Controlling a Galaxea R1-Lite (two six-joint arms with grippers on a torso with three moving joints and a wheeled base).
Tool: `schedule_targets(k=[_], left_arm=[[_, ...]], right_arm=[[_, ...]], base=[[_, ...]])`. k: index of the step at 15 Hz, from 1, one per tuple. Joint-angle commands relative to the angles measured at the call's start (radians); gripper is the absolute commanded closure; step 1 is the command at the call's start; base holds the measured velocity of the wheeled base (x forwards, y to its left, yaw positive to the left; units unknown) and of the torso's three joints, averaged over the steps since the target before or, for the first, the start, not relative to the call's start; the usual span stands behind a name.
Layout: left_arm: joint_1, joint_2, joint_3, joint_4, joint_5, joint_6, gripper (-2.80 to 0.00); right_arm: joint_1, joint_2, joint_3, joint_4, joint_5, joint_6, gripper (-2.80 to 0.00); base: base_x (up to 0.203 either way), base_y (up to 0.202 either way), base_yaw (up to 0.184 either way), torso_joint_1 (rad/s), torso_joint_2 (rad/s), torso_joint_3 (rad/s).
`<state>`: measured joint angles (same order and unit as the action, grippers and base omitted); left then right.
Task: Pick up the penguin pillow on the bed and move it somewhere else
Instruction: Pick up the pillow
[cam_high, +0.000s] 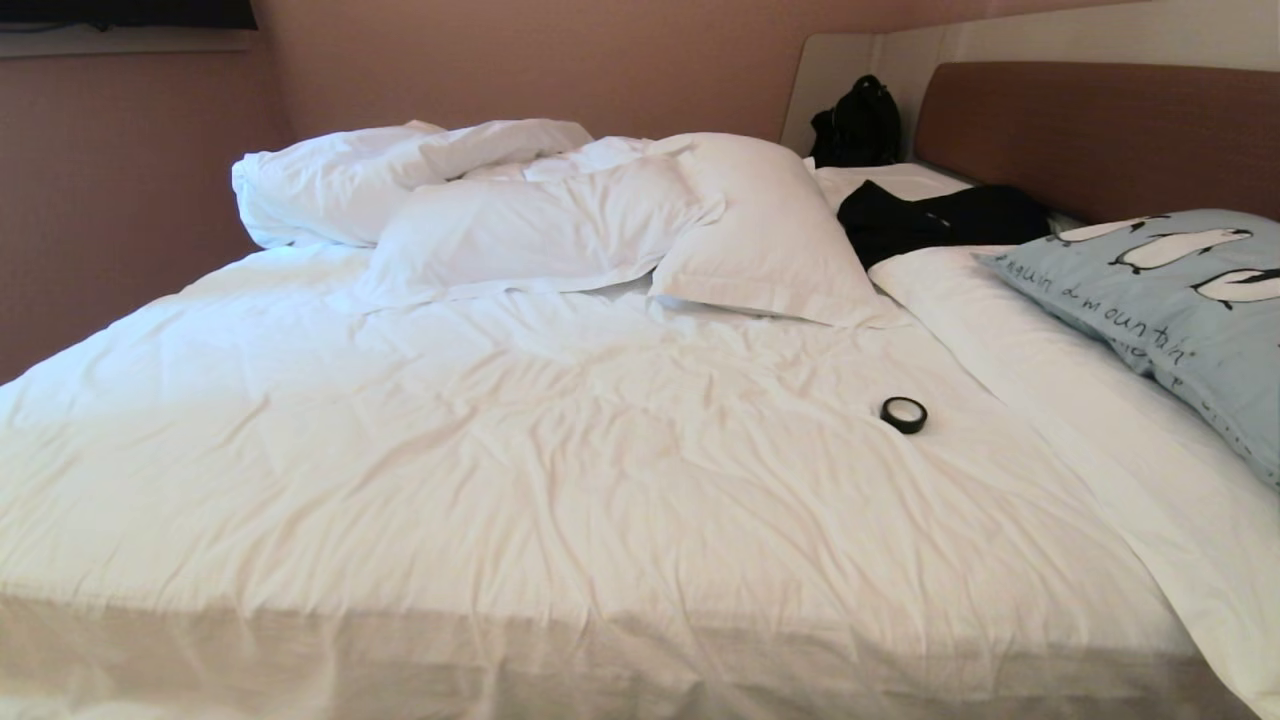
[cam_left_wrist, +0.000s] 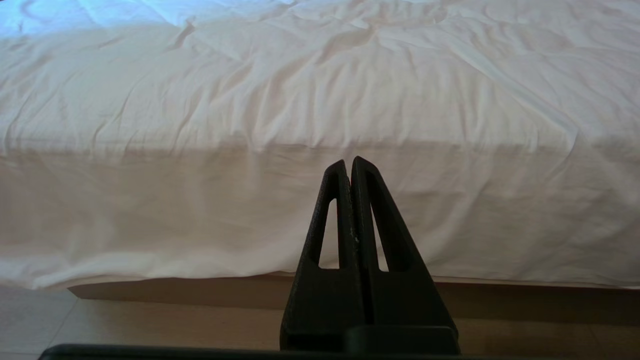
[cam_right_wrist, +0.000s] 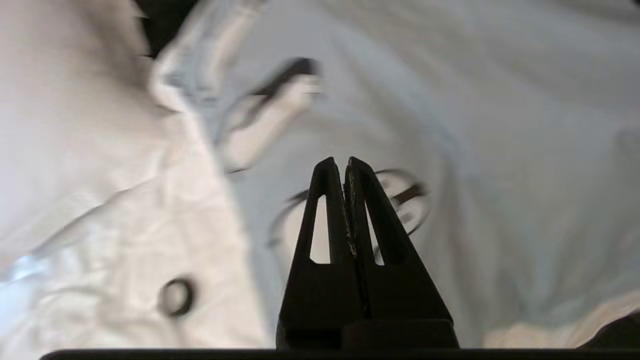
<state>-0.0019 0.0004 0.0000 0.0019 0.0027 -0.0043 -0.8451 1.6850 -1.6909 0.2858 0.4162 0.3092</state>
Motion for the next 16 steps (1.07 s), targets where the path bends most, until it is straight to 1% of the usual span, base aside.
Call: schedule_targets(k=[1,2,3,4,5,7,9,10,11,12,14,15,16], left_arm=[[0.000,0.000,0.002,0.000,0.000,0.000,0.00],[0.000,0.000,0.002,0.001,0.000,0.000,0.00],[0.000,0.000,0.002,0.000,0.000,0.000,0.00],[0.000,0.000,0.002,0.000,0.000,0.000,0.00],[0.000,0.000,0.002,0.000,0.000,0.000,0.00],[0.000,0.000,0.002,0.000,0.000,0.000,0.00],[0.000,0.000,0.002,0.000,0.000,0.000,0.00],[0.000,0.000,0.002,0.000,0.000,0.000,0.00],[0.000,0.000,0.002,0.001,0.000,0.000,0.00],[0.000,0.000,0.002,0.000,0.000,0.000,0.00],[0.000,0.000,0.002,0.000,0.000,0.000,0.00],[0.000,0.000,0.002,0.000,0.000,0.000,0.00],[0.001,0.000,0.002,0.000,0.000,0.000,0.00]], right_arm=[[0.000,-0.173,0.009,0.081,0.107,0.006,0.00],[0.003,-0.216,0.020,0.125,0.158,0.007,0.00],[0.015,-0.288,0.038,0.195,0.237,0.005,0.00],[0.037,-0.359,0.060,0.276,0.314,0.000,0.00],[0.069,-0.437,0.088,0.355,0.366,-0.011,0.00],[0.135,-0.578,0.166,0.455,0.417,-0.036,0.00],[0.162,-0.715,0.258,0.493,0.432,-0.049,0.00],[0.167,-0.786,0.299,0.499,0.424,-0.053,0.00],[0.170,-0.859,0.338,0.503,0.393,-0.056,0.00],[0.172,-0.935,0.374,0.505,0.343,-0.060,0.00],[0.184,-1.086,0.452,0.501,0.209,-0.071,0.00],[0.218,-1.126,0.482,0.501,0.118,-0.075,0.00],[0.293,-1.142,0.506,0.501,0.021,-0.077,0.00]], base=[[0.000,0.000,0.000,0.000,0.00,0.000],[0.000,0.000,0.000,0.000,0.00,0.000],[0.000,0.000,0.000,0.000,0.00,0.000],[0.000,0.000,0.000,0.000,0.00,0.000],[0.000,0.000,0.000,0.000,0.00,0.000],[0.000,0.000,0.000,0.000,0.00,0.000],[0.000,0.000,0.000,0.000,0.00,0.000],[0.000,0.000,0.000,0.000,0.00,0.000],[0.000,0.000,0.000,0.000,0.00,0.000],[0.000,0.000,0.000,0.000,0.00,0.000],[0.000,0.000,0.000,0.000,0.00,0.000],[0.000,0.000,0.000,0.000,0.00,0.000],[0.000,0.000,0.000,0.000,0.00,0.000]])
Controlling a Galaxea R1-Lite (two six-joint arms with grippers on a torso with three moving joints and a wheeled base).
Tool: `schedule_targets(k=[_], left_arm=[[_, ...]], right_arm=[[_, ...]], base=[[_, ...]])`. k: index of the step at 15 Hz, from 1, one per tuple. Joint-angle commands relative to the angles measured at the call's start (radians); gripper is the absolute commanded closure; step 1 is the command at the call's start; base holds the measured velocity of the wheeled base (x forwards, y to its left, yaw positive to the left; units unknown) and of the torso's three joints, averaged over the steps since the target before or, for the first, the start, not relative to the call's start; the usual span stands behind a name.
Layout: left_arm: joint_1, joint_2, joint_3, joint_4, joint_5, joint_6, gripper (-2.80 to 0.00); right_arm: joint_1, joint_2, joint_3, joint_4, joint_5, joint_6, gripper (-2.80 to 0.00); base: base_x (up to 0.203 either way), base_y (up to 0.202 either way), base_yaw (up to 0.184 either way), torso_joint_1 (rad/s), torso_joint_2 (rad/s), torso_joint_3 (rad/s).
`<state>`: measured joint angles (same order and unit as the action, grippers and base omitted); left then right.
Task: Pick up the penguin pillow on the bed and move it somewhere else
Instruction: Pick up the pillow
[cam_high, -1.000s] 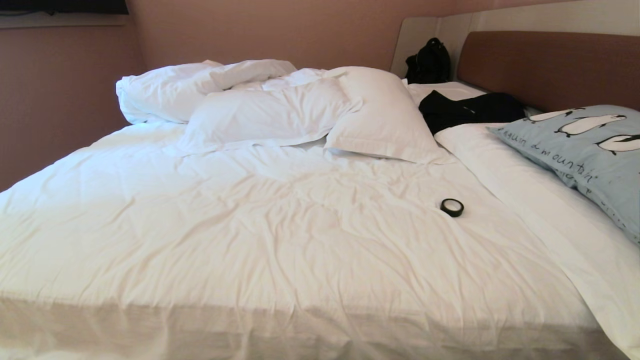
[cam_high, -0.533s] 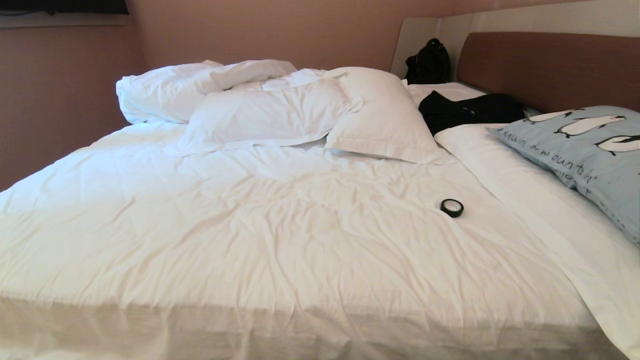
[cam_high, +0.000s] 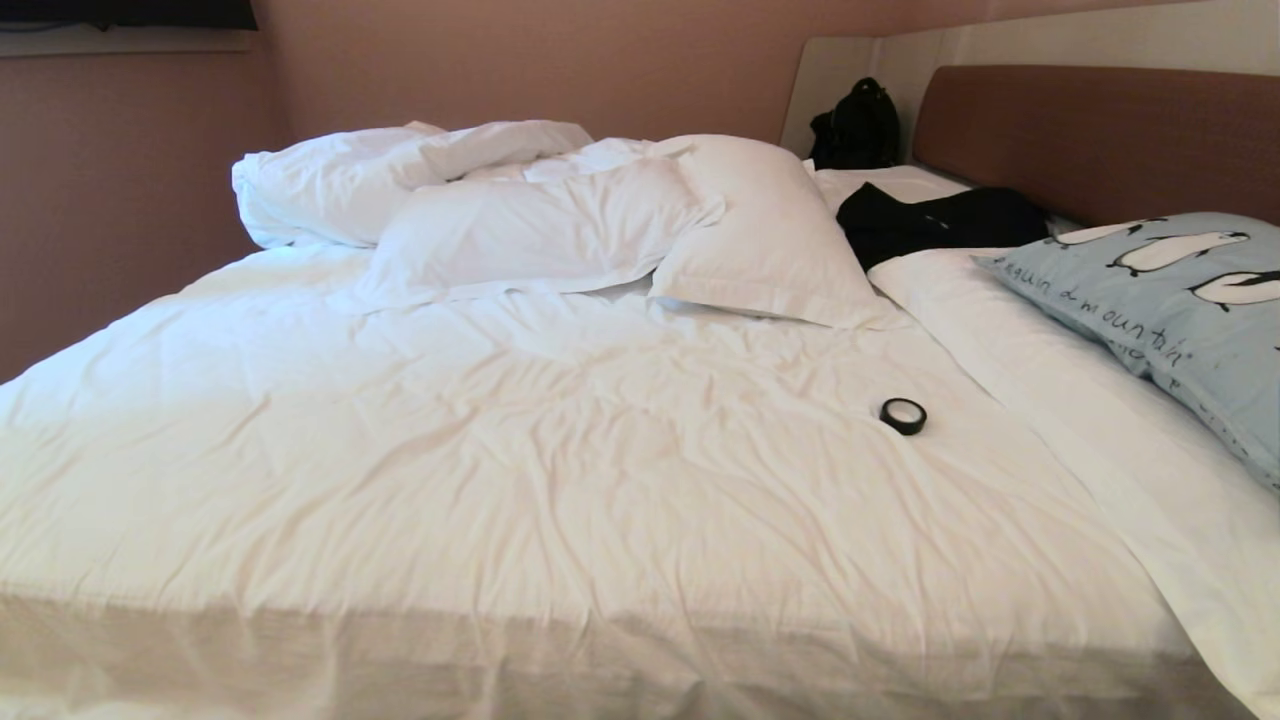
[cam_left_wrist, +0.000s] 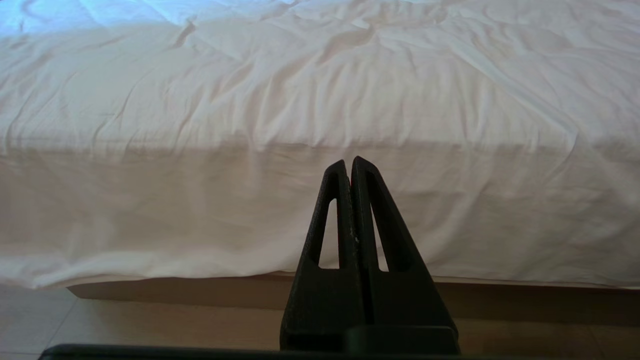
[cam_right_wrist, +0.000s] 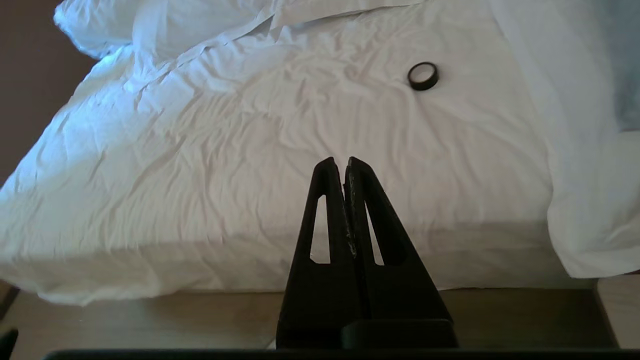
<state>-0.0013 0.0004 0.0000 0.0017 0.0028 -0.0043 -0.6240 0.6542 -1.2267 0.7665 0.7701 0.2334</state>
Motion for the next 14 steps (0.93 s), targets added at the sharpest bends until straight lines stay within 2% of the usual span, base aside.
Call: schedule_targets(k=[1,4,6,7,8,14], left_arm=[[0.000,0.000,0.002,0.001,0.000,0.000,0.00],[0.000,0.000,0.002,0.000,0.000,0.000,0.00],[0.000,0.000,0.002,0.001,0.000,0.000,0.00],[0.000,0.000,0.002,0.000,0.000,0.000,0.00],[0.000,0.000,0.002,0.000,0.000,0.000,0.00],[0.000,0.000,0.002,0.000,0.000,0.000,0.00]], right_arm=[[0.174,-0.132,0.063,0.019,-0.450,-0.001,0.00],[0.498,-0.244,0.109,0.018,-0.739,-0.002,0.00],[0.620,-0.353,0.171,0.017,-0.889,-0.008,0.00],[0.633,-0.386,0.208,0.009,-0.936,-0.016,0.00],[0.636,-0.402,0.222,-0.003,-0.947,-0.021,0.00],[0.631,-0.567,0.319,-0.022,-0.933,-0.041,0.00]], base=[[0.000,0.000,0.000,0.000,0.00,0.000],[0.000,0.000,0.000,0.000,0.00,0.000],[0.000,0.000,0.000,0.000,0.00,0.000],[0.000,0.000,0.000,0.000,0.00,0.000],[0.000,0.000,0.000,0.000,0.00,0.000],[0.000,0.000,0.000,0.000,0.00,0.000]])
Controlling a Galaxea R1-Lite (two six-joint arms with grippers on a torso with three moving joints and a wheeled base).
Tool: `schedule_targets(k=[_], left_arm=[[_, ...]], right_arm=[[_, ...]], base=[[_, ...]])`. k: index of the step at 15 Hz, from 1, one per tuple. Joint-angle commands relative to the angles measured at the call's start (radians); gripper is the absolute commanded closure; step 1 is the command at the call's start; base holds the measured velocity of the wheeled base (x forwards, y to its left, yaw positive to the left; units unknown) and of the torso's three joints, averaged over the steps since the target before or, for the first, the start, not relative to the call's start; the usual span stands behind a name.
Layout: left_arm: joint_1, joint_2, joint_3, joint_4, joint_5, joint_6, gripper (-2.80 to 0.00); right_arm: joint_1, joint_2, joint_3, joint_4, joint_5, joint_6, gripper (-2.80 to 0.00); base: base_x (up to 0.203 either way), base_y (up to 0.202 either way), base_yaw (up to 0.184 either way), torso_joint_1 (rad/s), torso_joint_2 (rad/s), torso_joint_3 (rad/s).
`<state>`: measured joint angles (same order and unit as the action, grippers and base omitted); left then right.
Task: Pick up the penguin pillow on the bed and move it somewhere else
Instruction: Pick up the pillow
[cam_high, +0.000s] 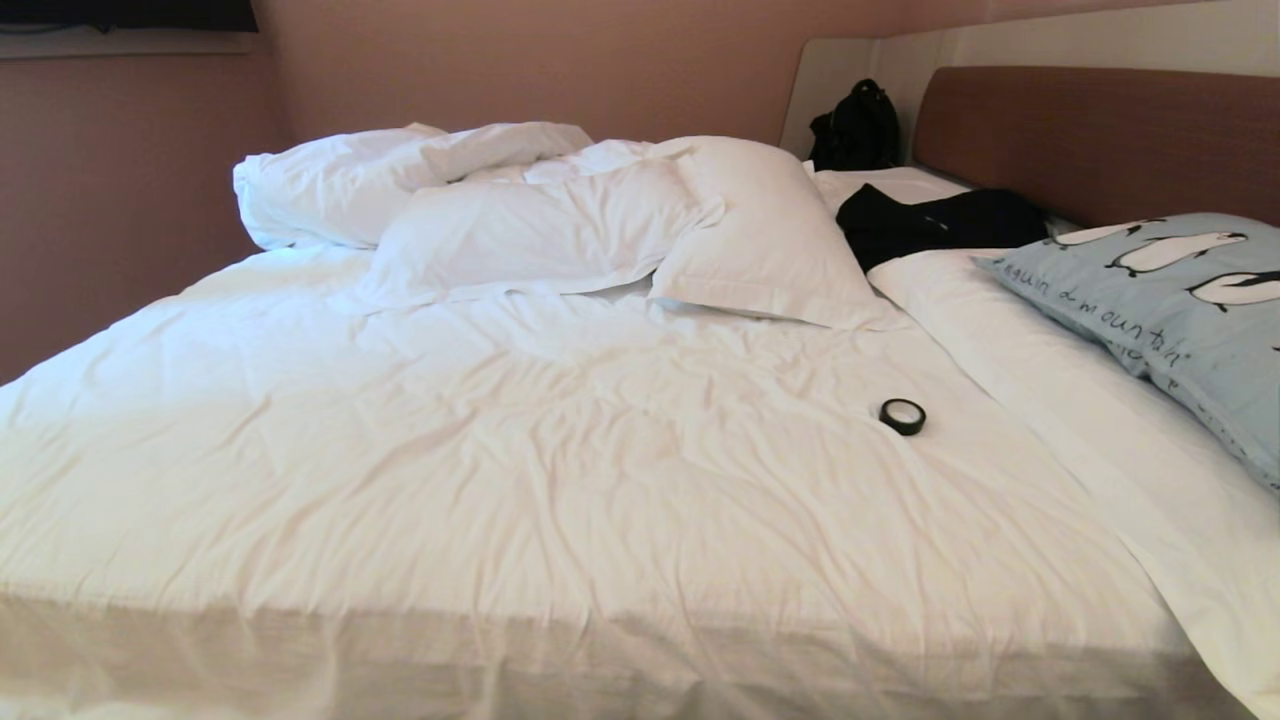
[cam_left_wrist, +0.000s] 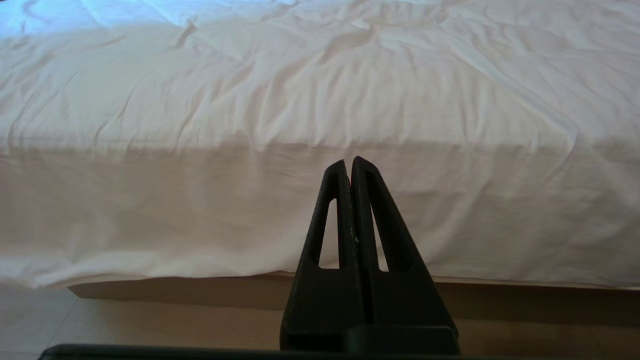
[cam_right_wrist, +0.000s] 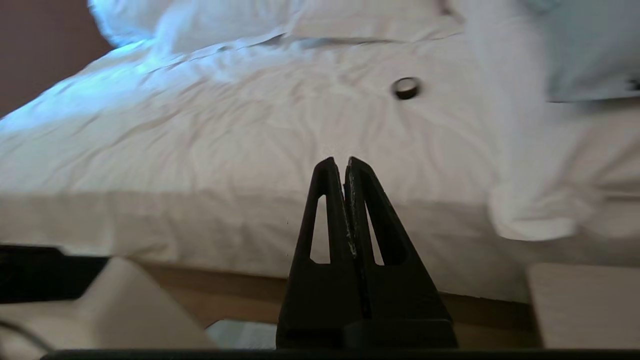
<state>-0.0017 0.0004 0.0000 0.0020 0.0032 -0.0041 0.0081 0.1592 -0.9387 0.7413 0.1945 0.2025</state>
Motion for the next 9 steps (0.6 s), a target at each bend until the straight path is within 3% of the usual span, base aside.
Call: schedule_targets(k=[1,3,7,9], left_arm=[[0.000,0.000,0.002,0.000,0.000,0.000,0.00],[0.001,0.000,0.002,0.001,0.000,0.000,0.00],[0.000,0.000,0.002,0.000,0.000,0.000,0.00],[0.000,0.000,0.002,0.000,0.000,0.000,0.00]], right_arm=[[-0.002,-0.089,0.042,0.001,-0.347,-0.023,0.00],[-0.003,-0.148,0.092,-0.063,-0.290,-0.054,0.00],[-0.003,-0.156,0.218,-0.188,-0.276,-0.077,0.00],[-0.003,-0.156,0.349,-0.295,-0.269,-0.079,0.00]], base=[[0.000,0.000,0.000,0.000,0.00,0.000],[0.000,0.000,0.000,0.000,0.00,0.000],[0.000,0.000,0.000,0.000,0.00,0.000],[0.000,0.000,0.000,0.000,0.00,0.000]])
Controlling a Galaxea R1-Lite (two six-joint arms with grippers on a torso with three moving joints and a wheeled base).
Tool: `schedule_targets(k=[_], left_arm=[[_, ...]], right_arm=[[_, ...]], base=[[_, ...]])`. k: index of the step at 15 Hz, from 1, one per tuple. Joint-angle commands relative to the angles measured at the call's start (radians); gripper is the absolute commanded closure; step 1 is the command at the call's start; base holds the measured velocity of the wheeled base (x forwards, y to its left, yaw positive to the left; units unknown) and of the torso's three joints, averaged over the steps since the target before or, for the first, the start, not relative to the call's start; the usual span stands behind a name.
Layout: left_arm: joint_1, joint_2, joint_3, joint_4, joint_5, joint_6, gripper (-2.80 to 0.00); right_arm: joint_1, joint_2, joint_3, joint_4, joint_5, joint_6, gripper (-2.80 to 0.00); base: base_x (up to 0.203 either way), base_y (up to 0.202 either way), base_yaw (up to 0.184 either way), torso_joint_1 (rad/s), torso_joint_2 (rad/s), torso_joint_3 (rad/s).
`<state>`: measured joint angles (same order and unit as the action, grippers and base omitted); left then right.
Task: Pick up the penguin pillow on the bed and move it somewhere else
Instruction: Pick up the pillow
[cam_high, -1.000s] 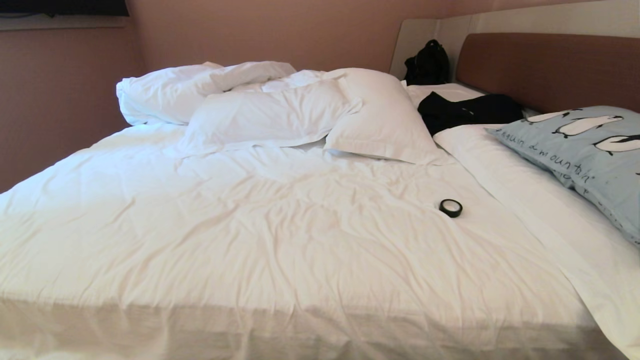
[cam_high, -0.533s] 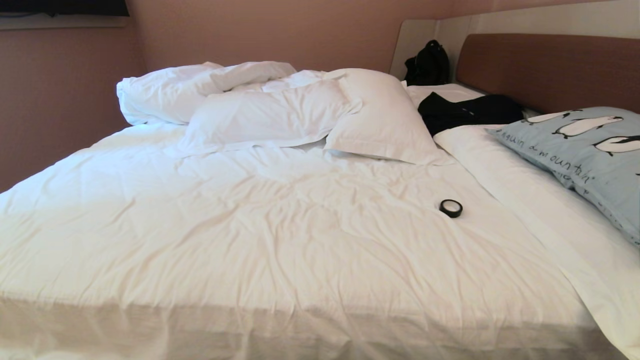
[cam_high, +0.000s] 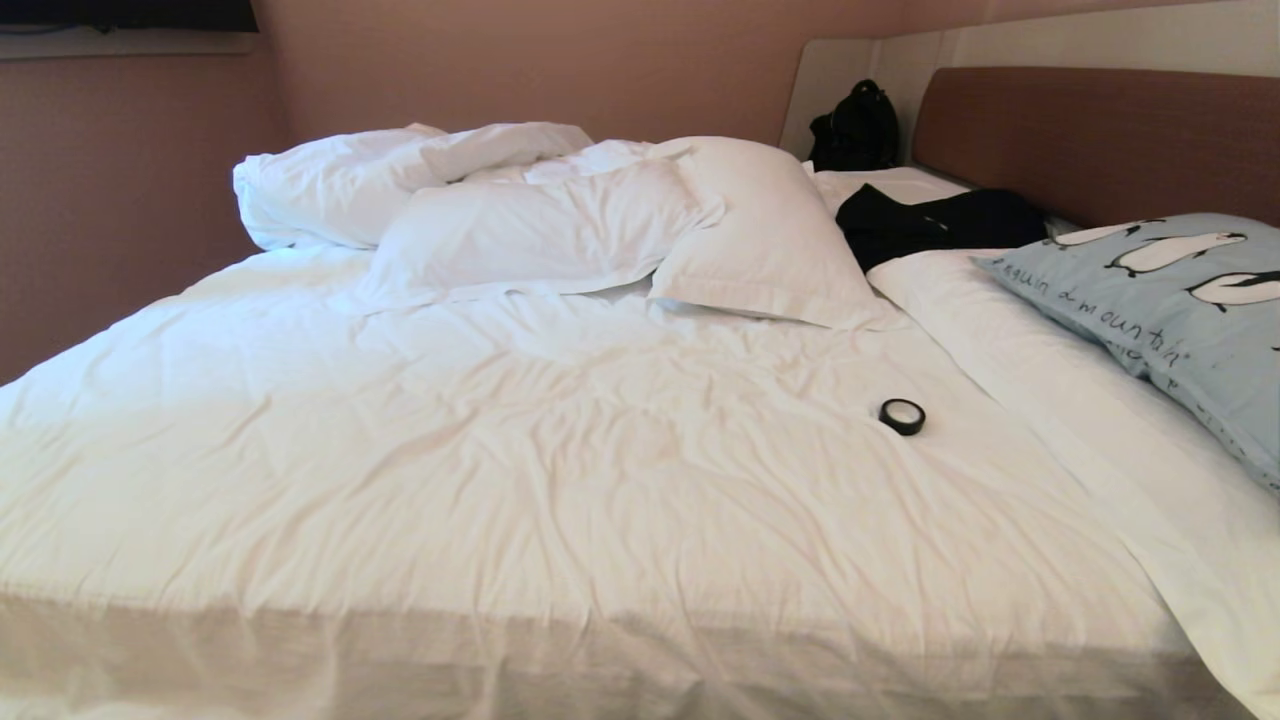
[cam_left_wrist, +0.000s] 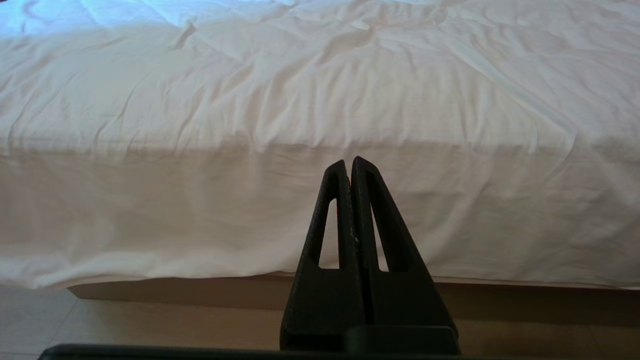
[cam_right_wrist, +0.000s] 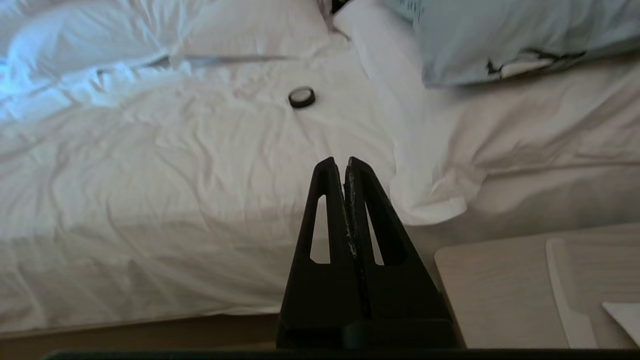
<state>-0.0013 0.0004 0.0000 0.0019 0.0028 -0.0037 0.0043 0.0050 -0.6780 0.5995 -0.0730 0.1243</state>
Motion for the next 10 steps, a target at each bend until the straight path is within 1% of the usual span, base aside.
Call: schedule_targets(k=[1,3,5,7,10], left_arm=[[0.000,0.000,0.002,0.000,0.000,-0.001,0.00],[0.000,0.000,0.002,0.000,0.000,-0.001,0.00],[0.000,0.000,0.002,0.000,0.000,-0.001,0.00],[0.000,0.000,0.002,0.000,0.000,-0.001,0.00],[0.000,0.000,0.002,0.000,0.000,-0.001,0.00]], right_arm=[[0.000,-0.002,0.160,-0.220,0.009,-0.004,0.00],[0.000,-0.002,0.295,-0.363,0.025,-0.026,0.00],[0.000,-0.002,0.391,-0.472,0.031,-0.063,0.00],[0.000,-0.002,0.448,-0.501,0.034,-0.096,0.00],[0.000,-0.002,0.511,-0.503,0.037,-0.102,0.00]], base=[[0.000,0.000,0.000,0.000,0.00,0.000],[0.000,0.000,0.000,0.000,0.00,0.000],[0.000,0.000,0.000,0.000,0.00,0.000],[0.000,0.000,0.000,0.000,0.00,0.000],[0.000,0.000,0.000,0.000,0.00,0.000]])
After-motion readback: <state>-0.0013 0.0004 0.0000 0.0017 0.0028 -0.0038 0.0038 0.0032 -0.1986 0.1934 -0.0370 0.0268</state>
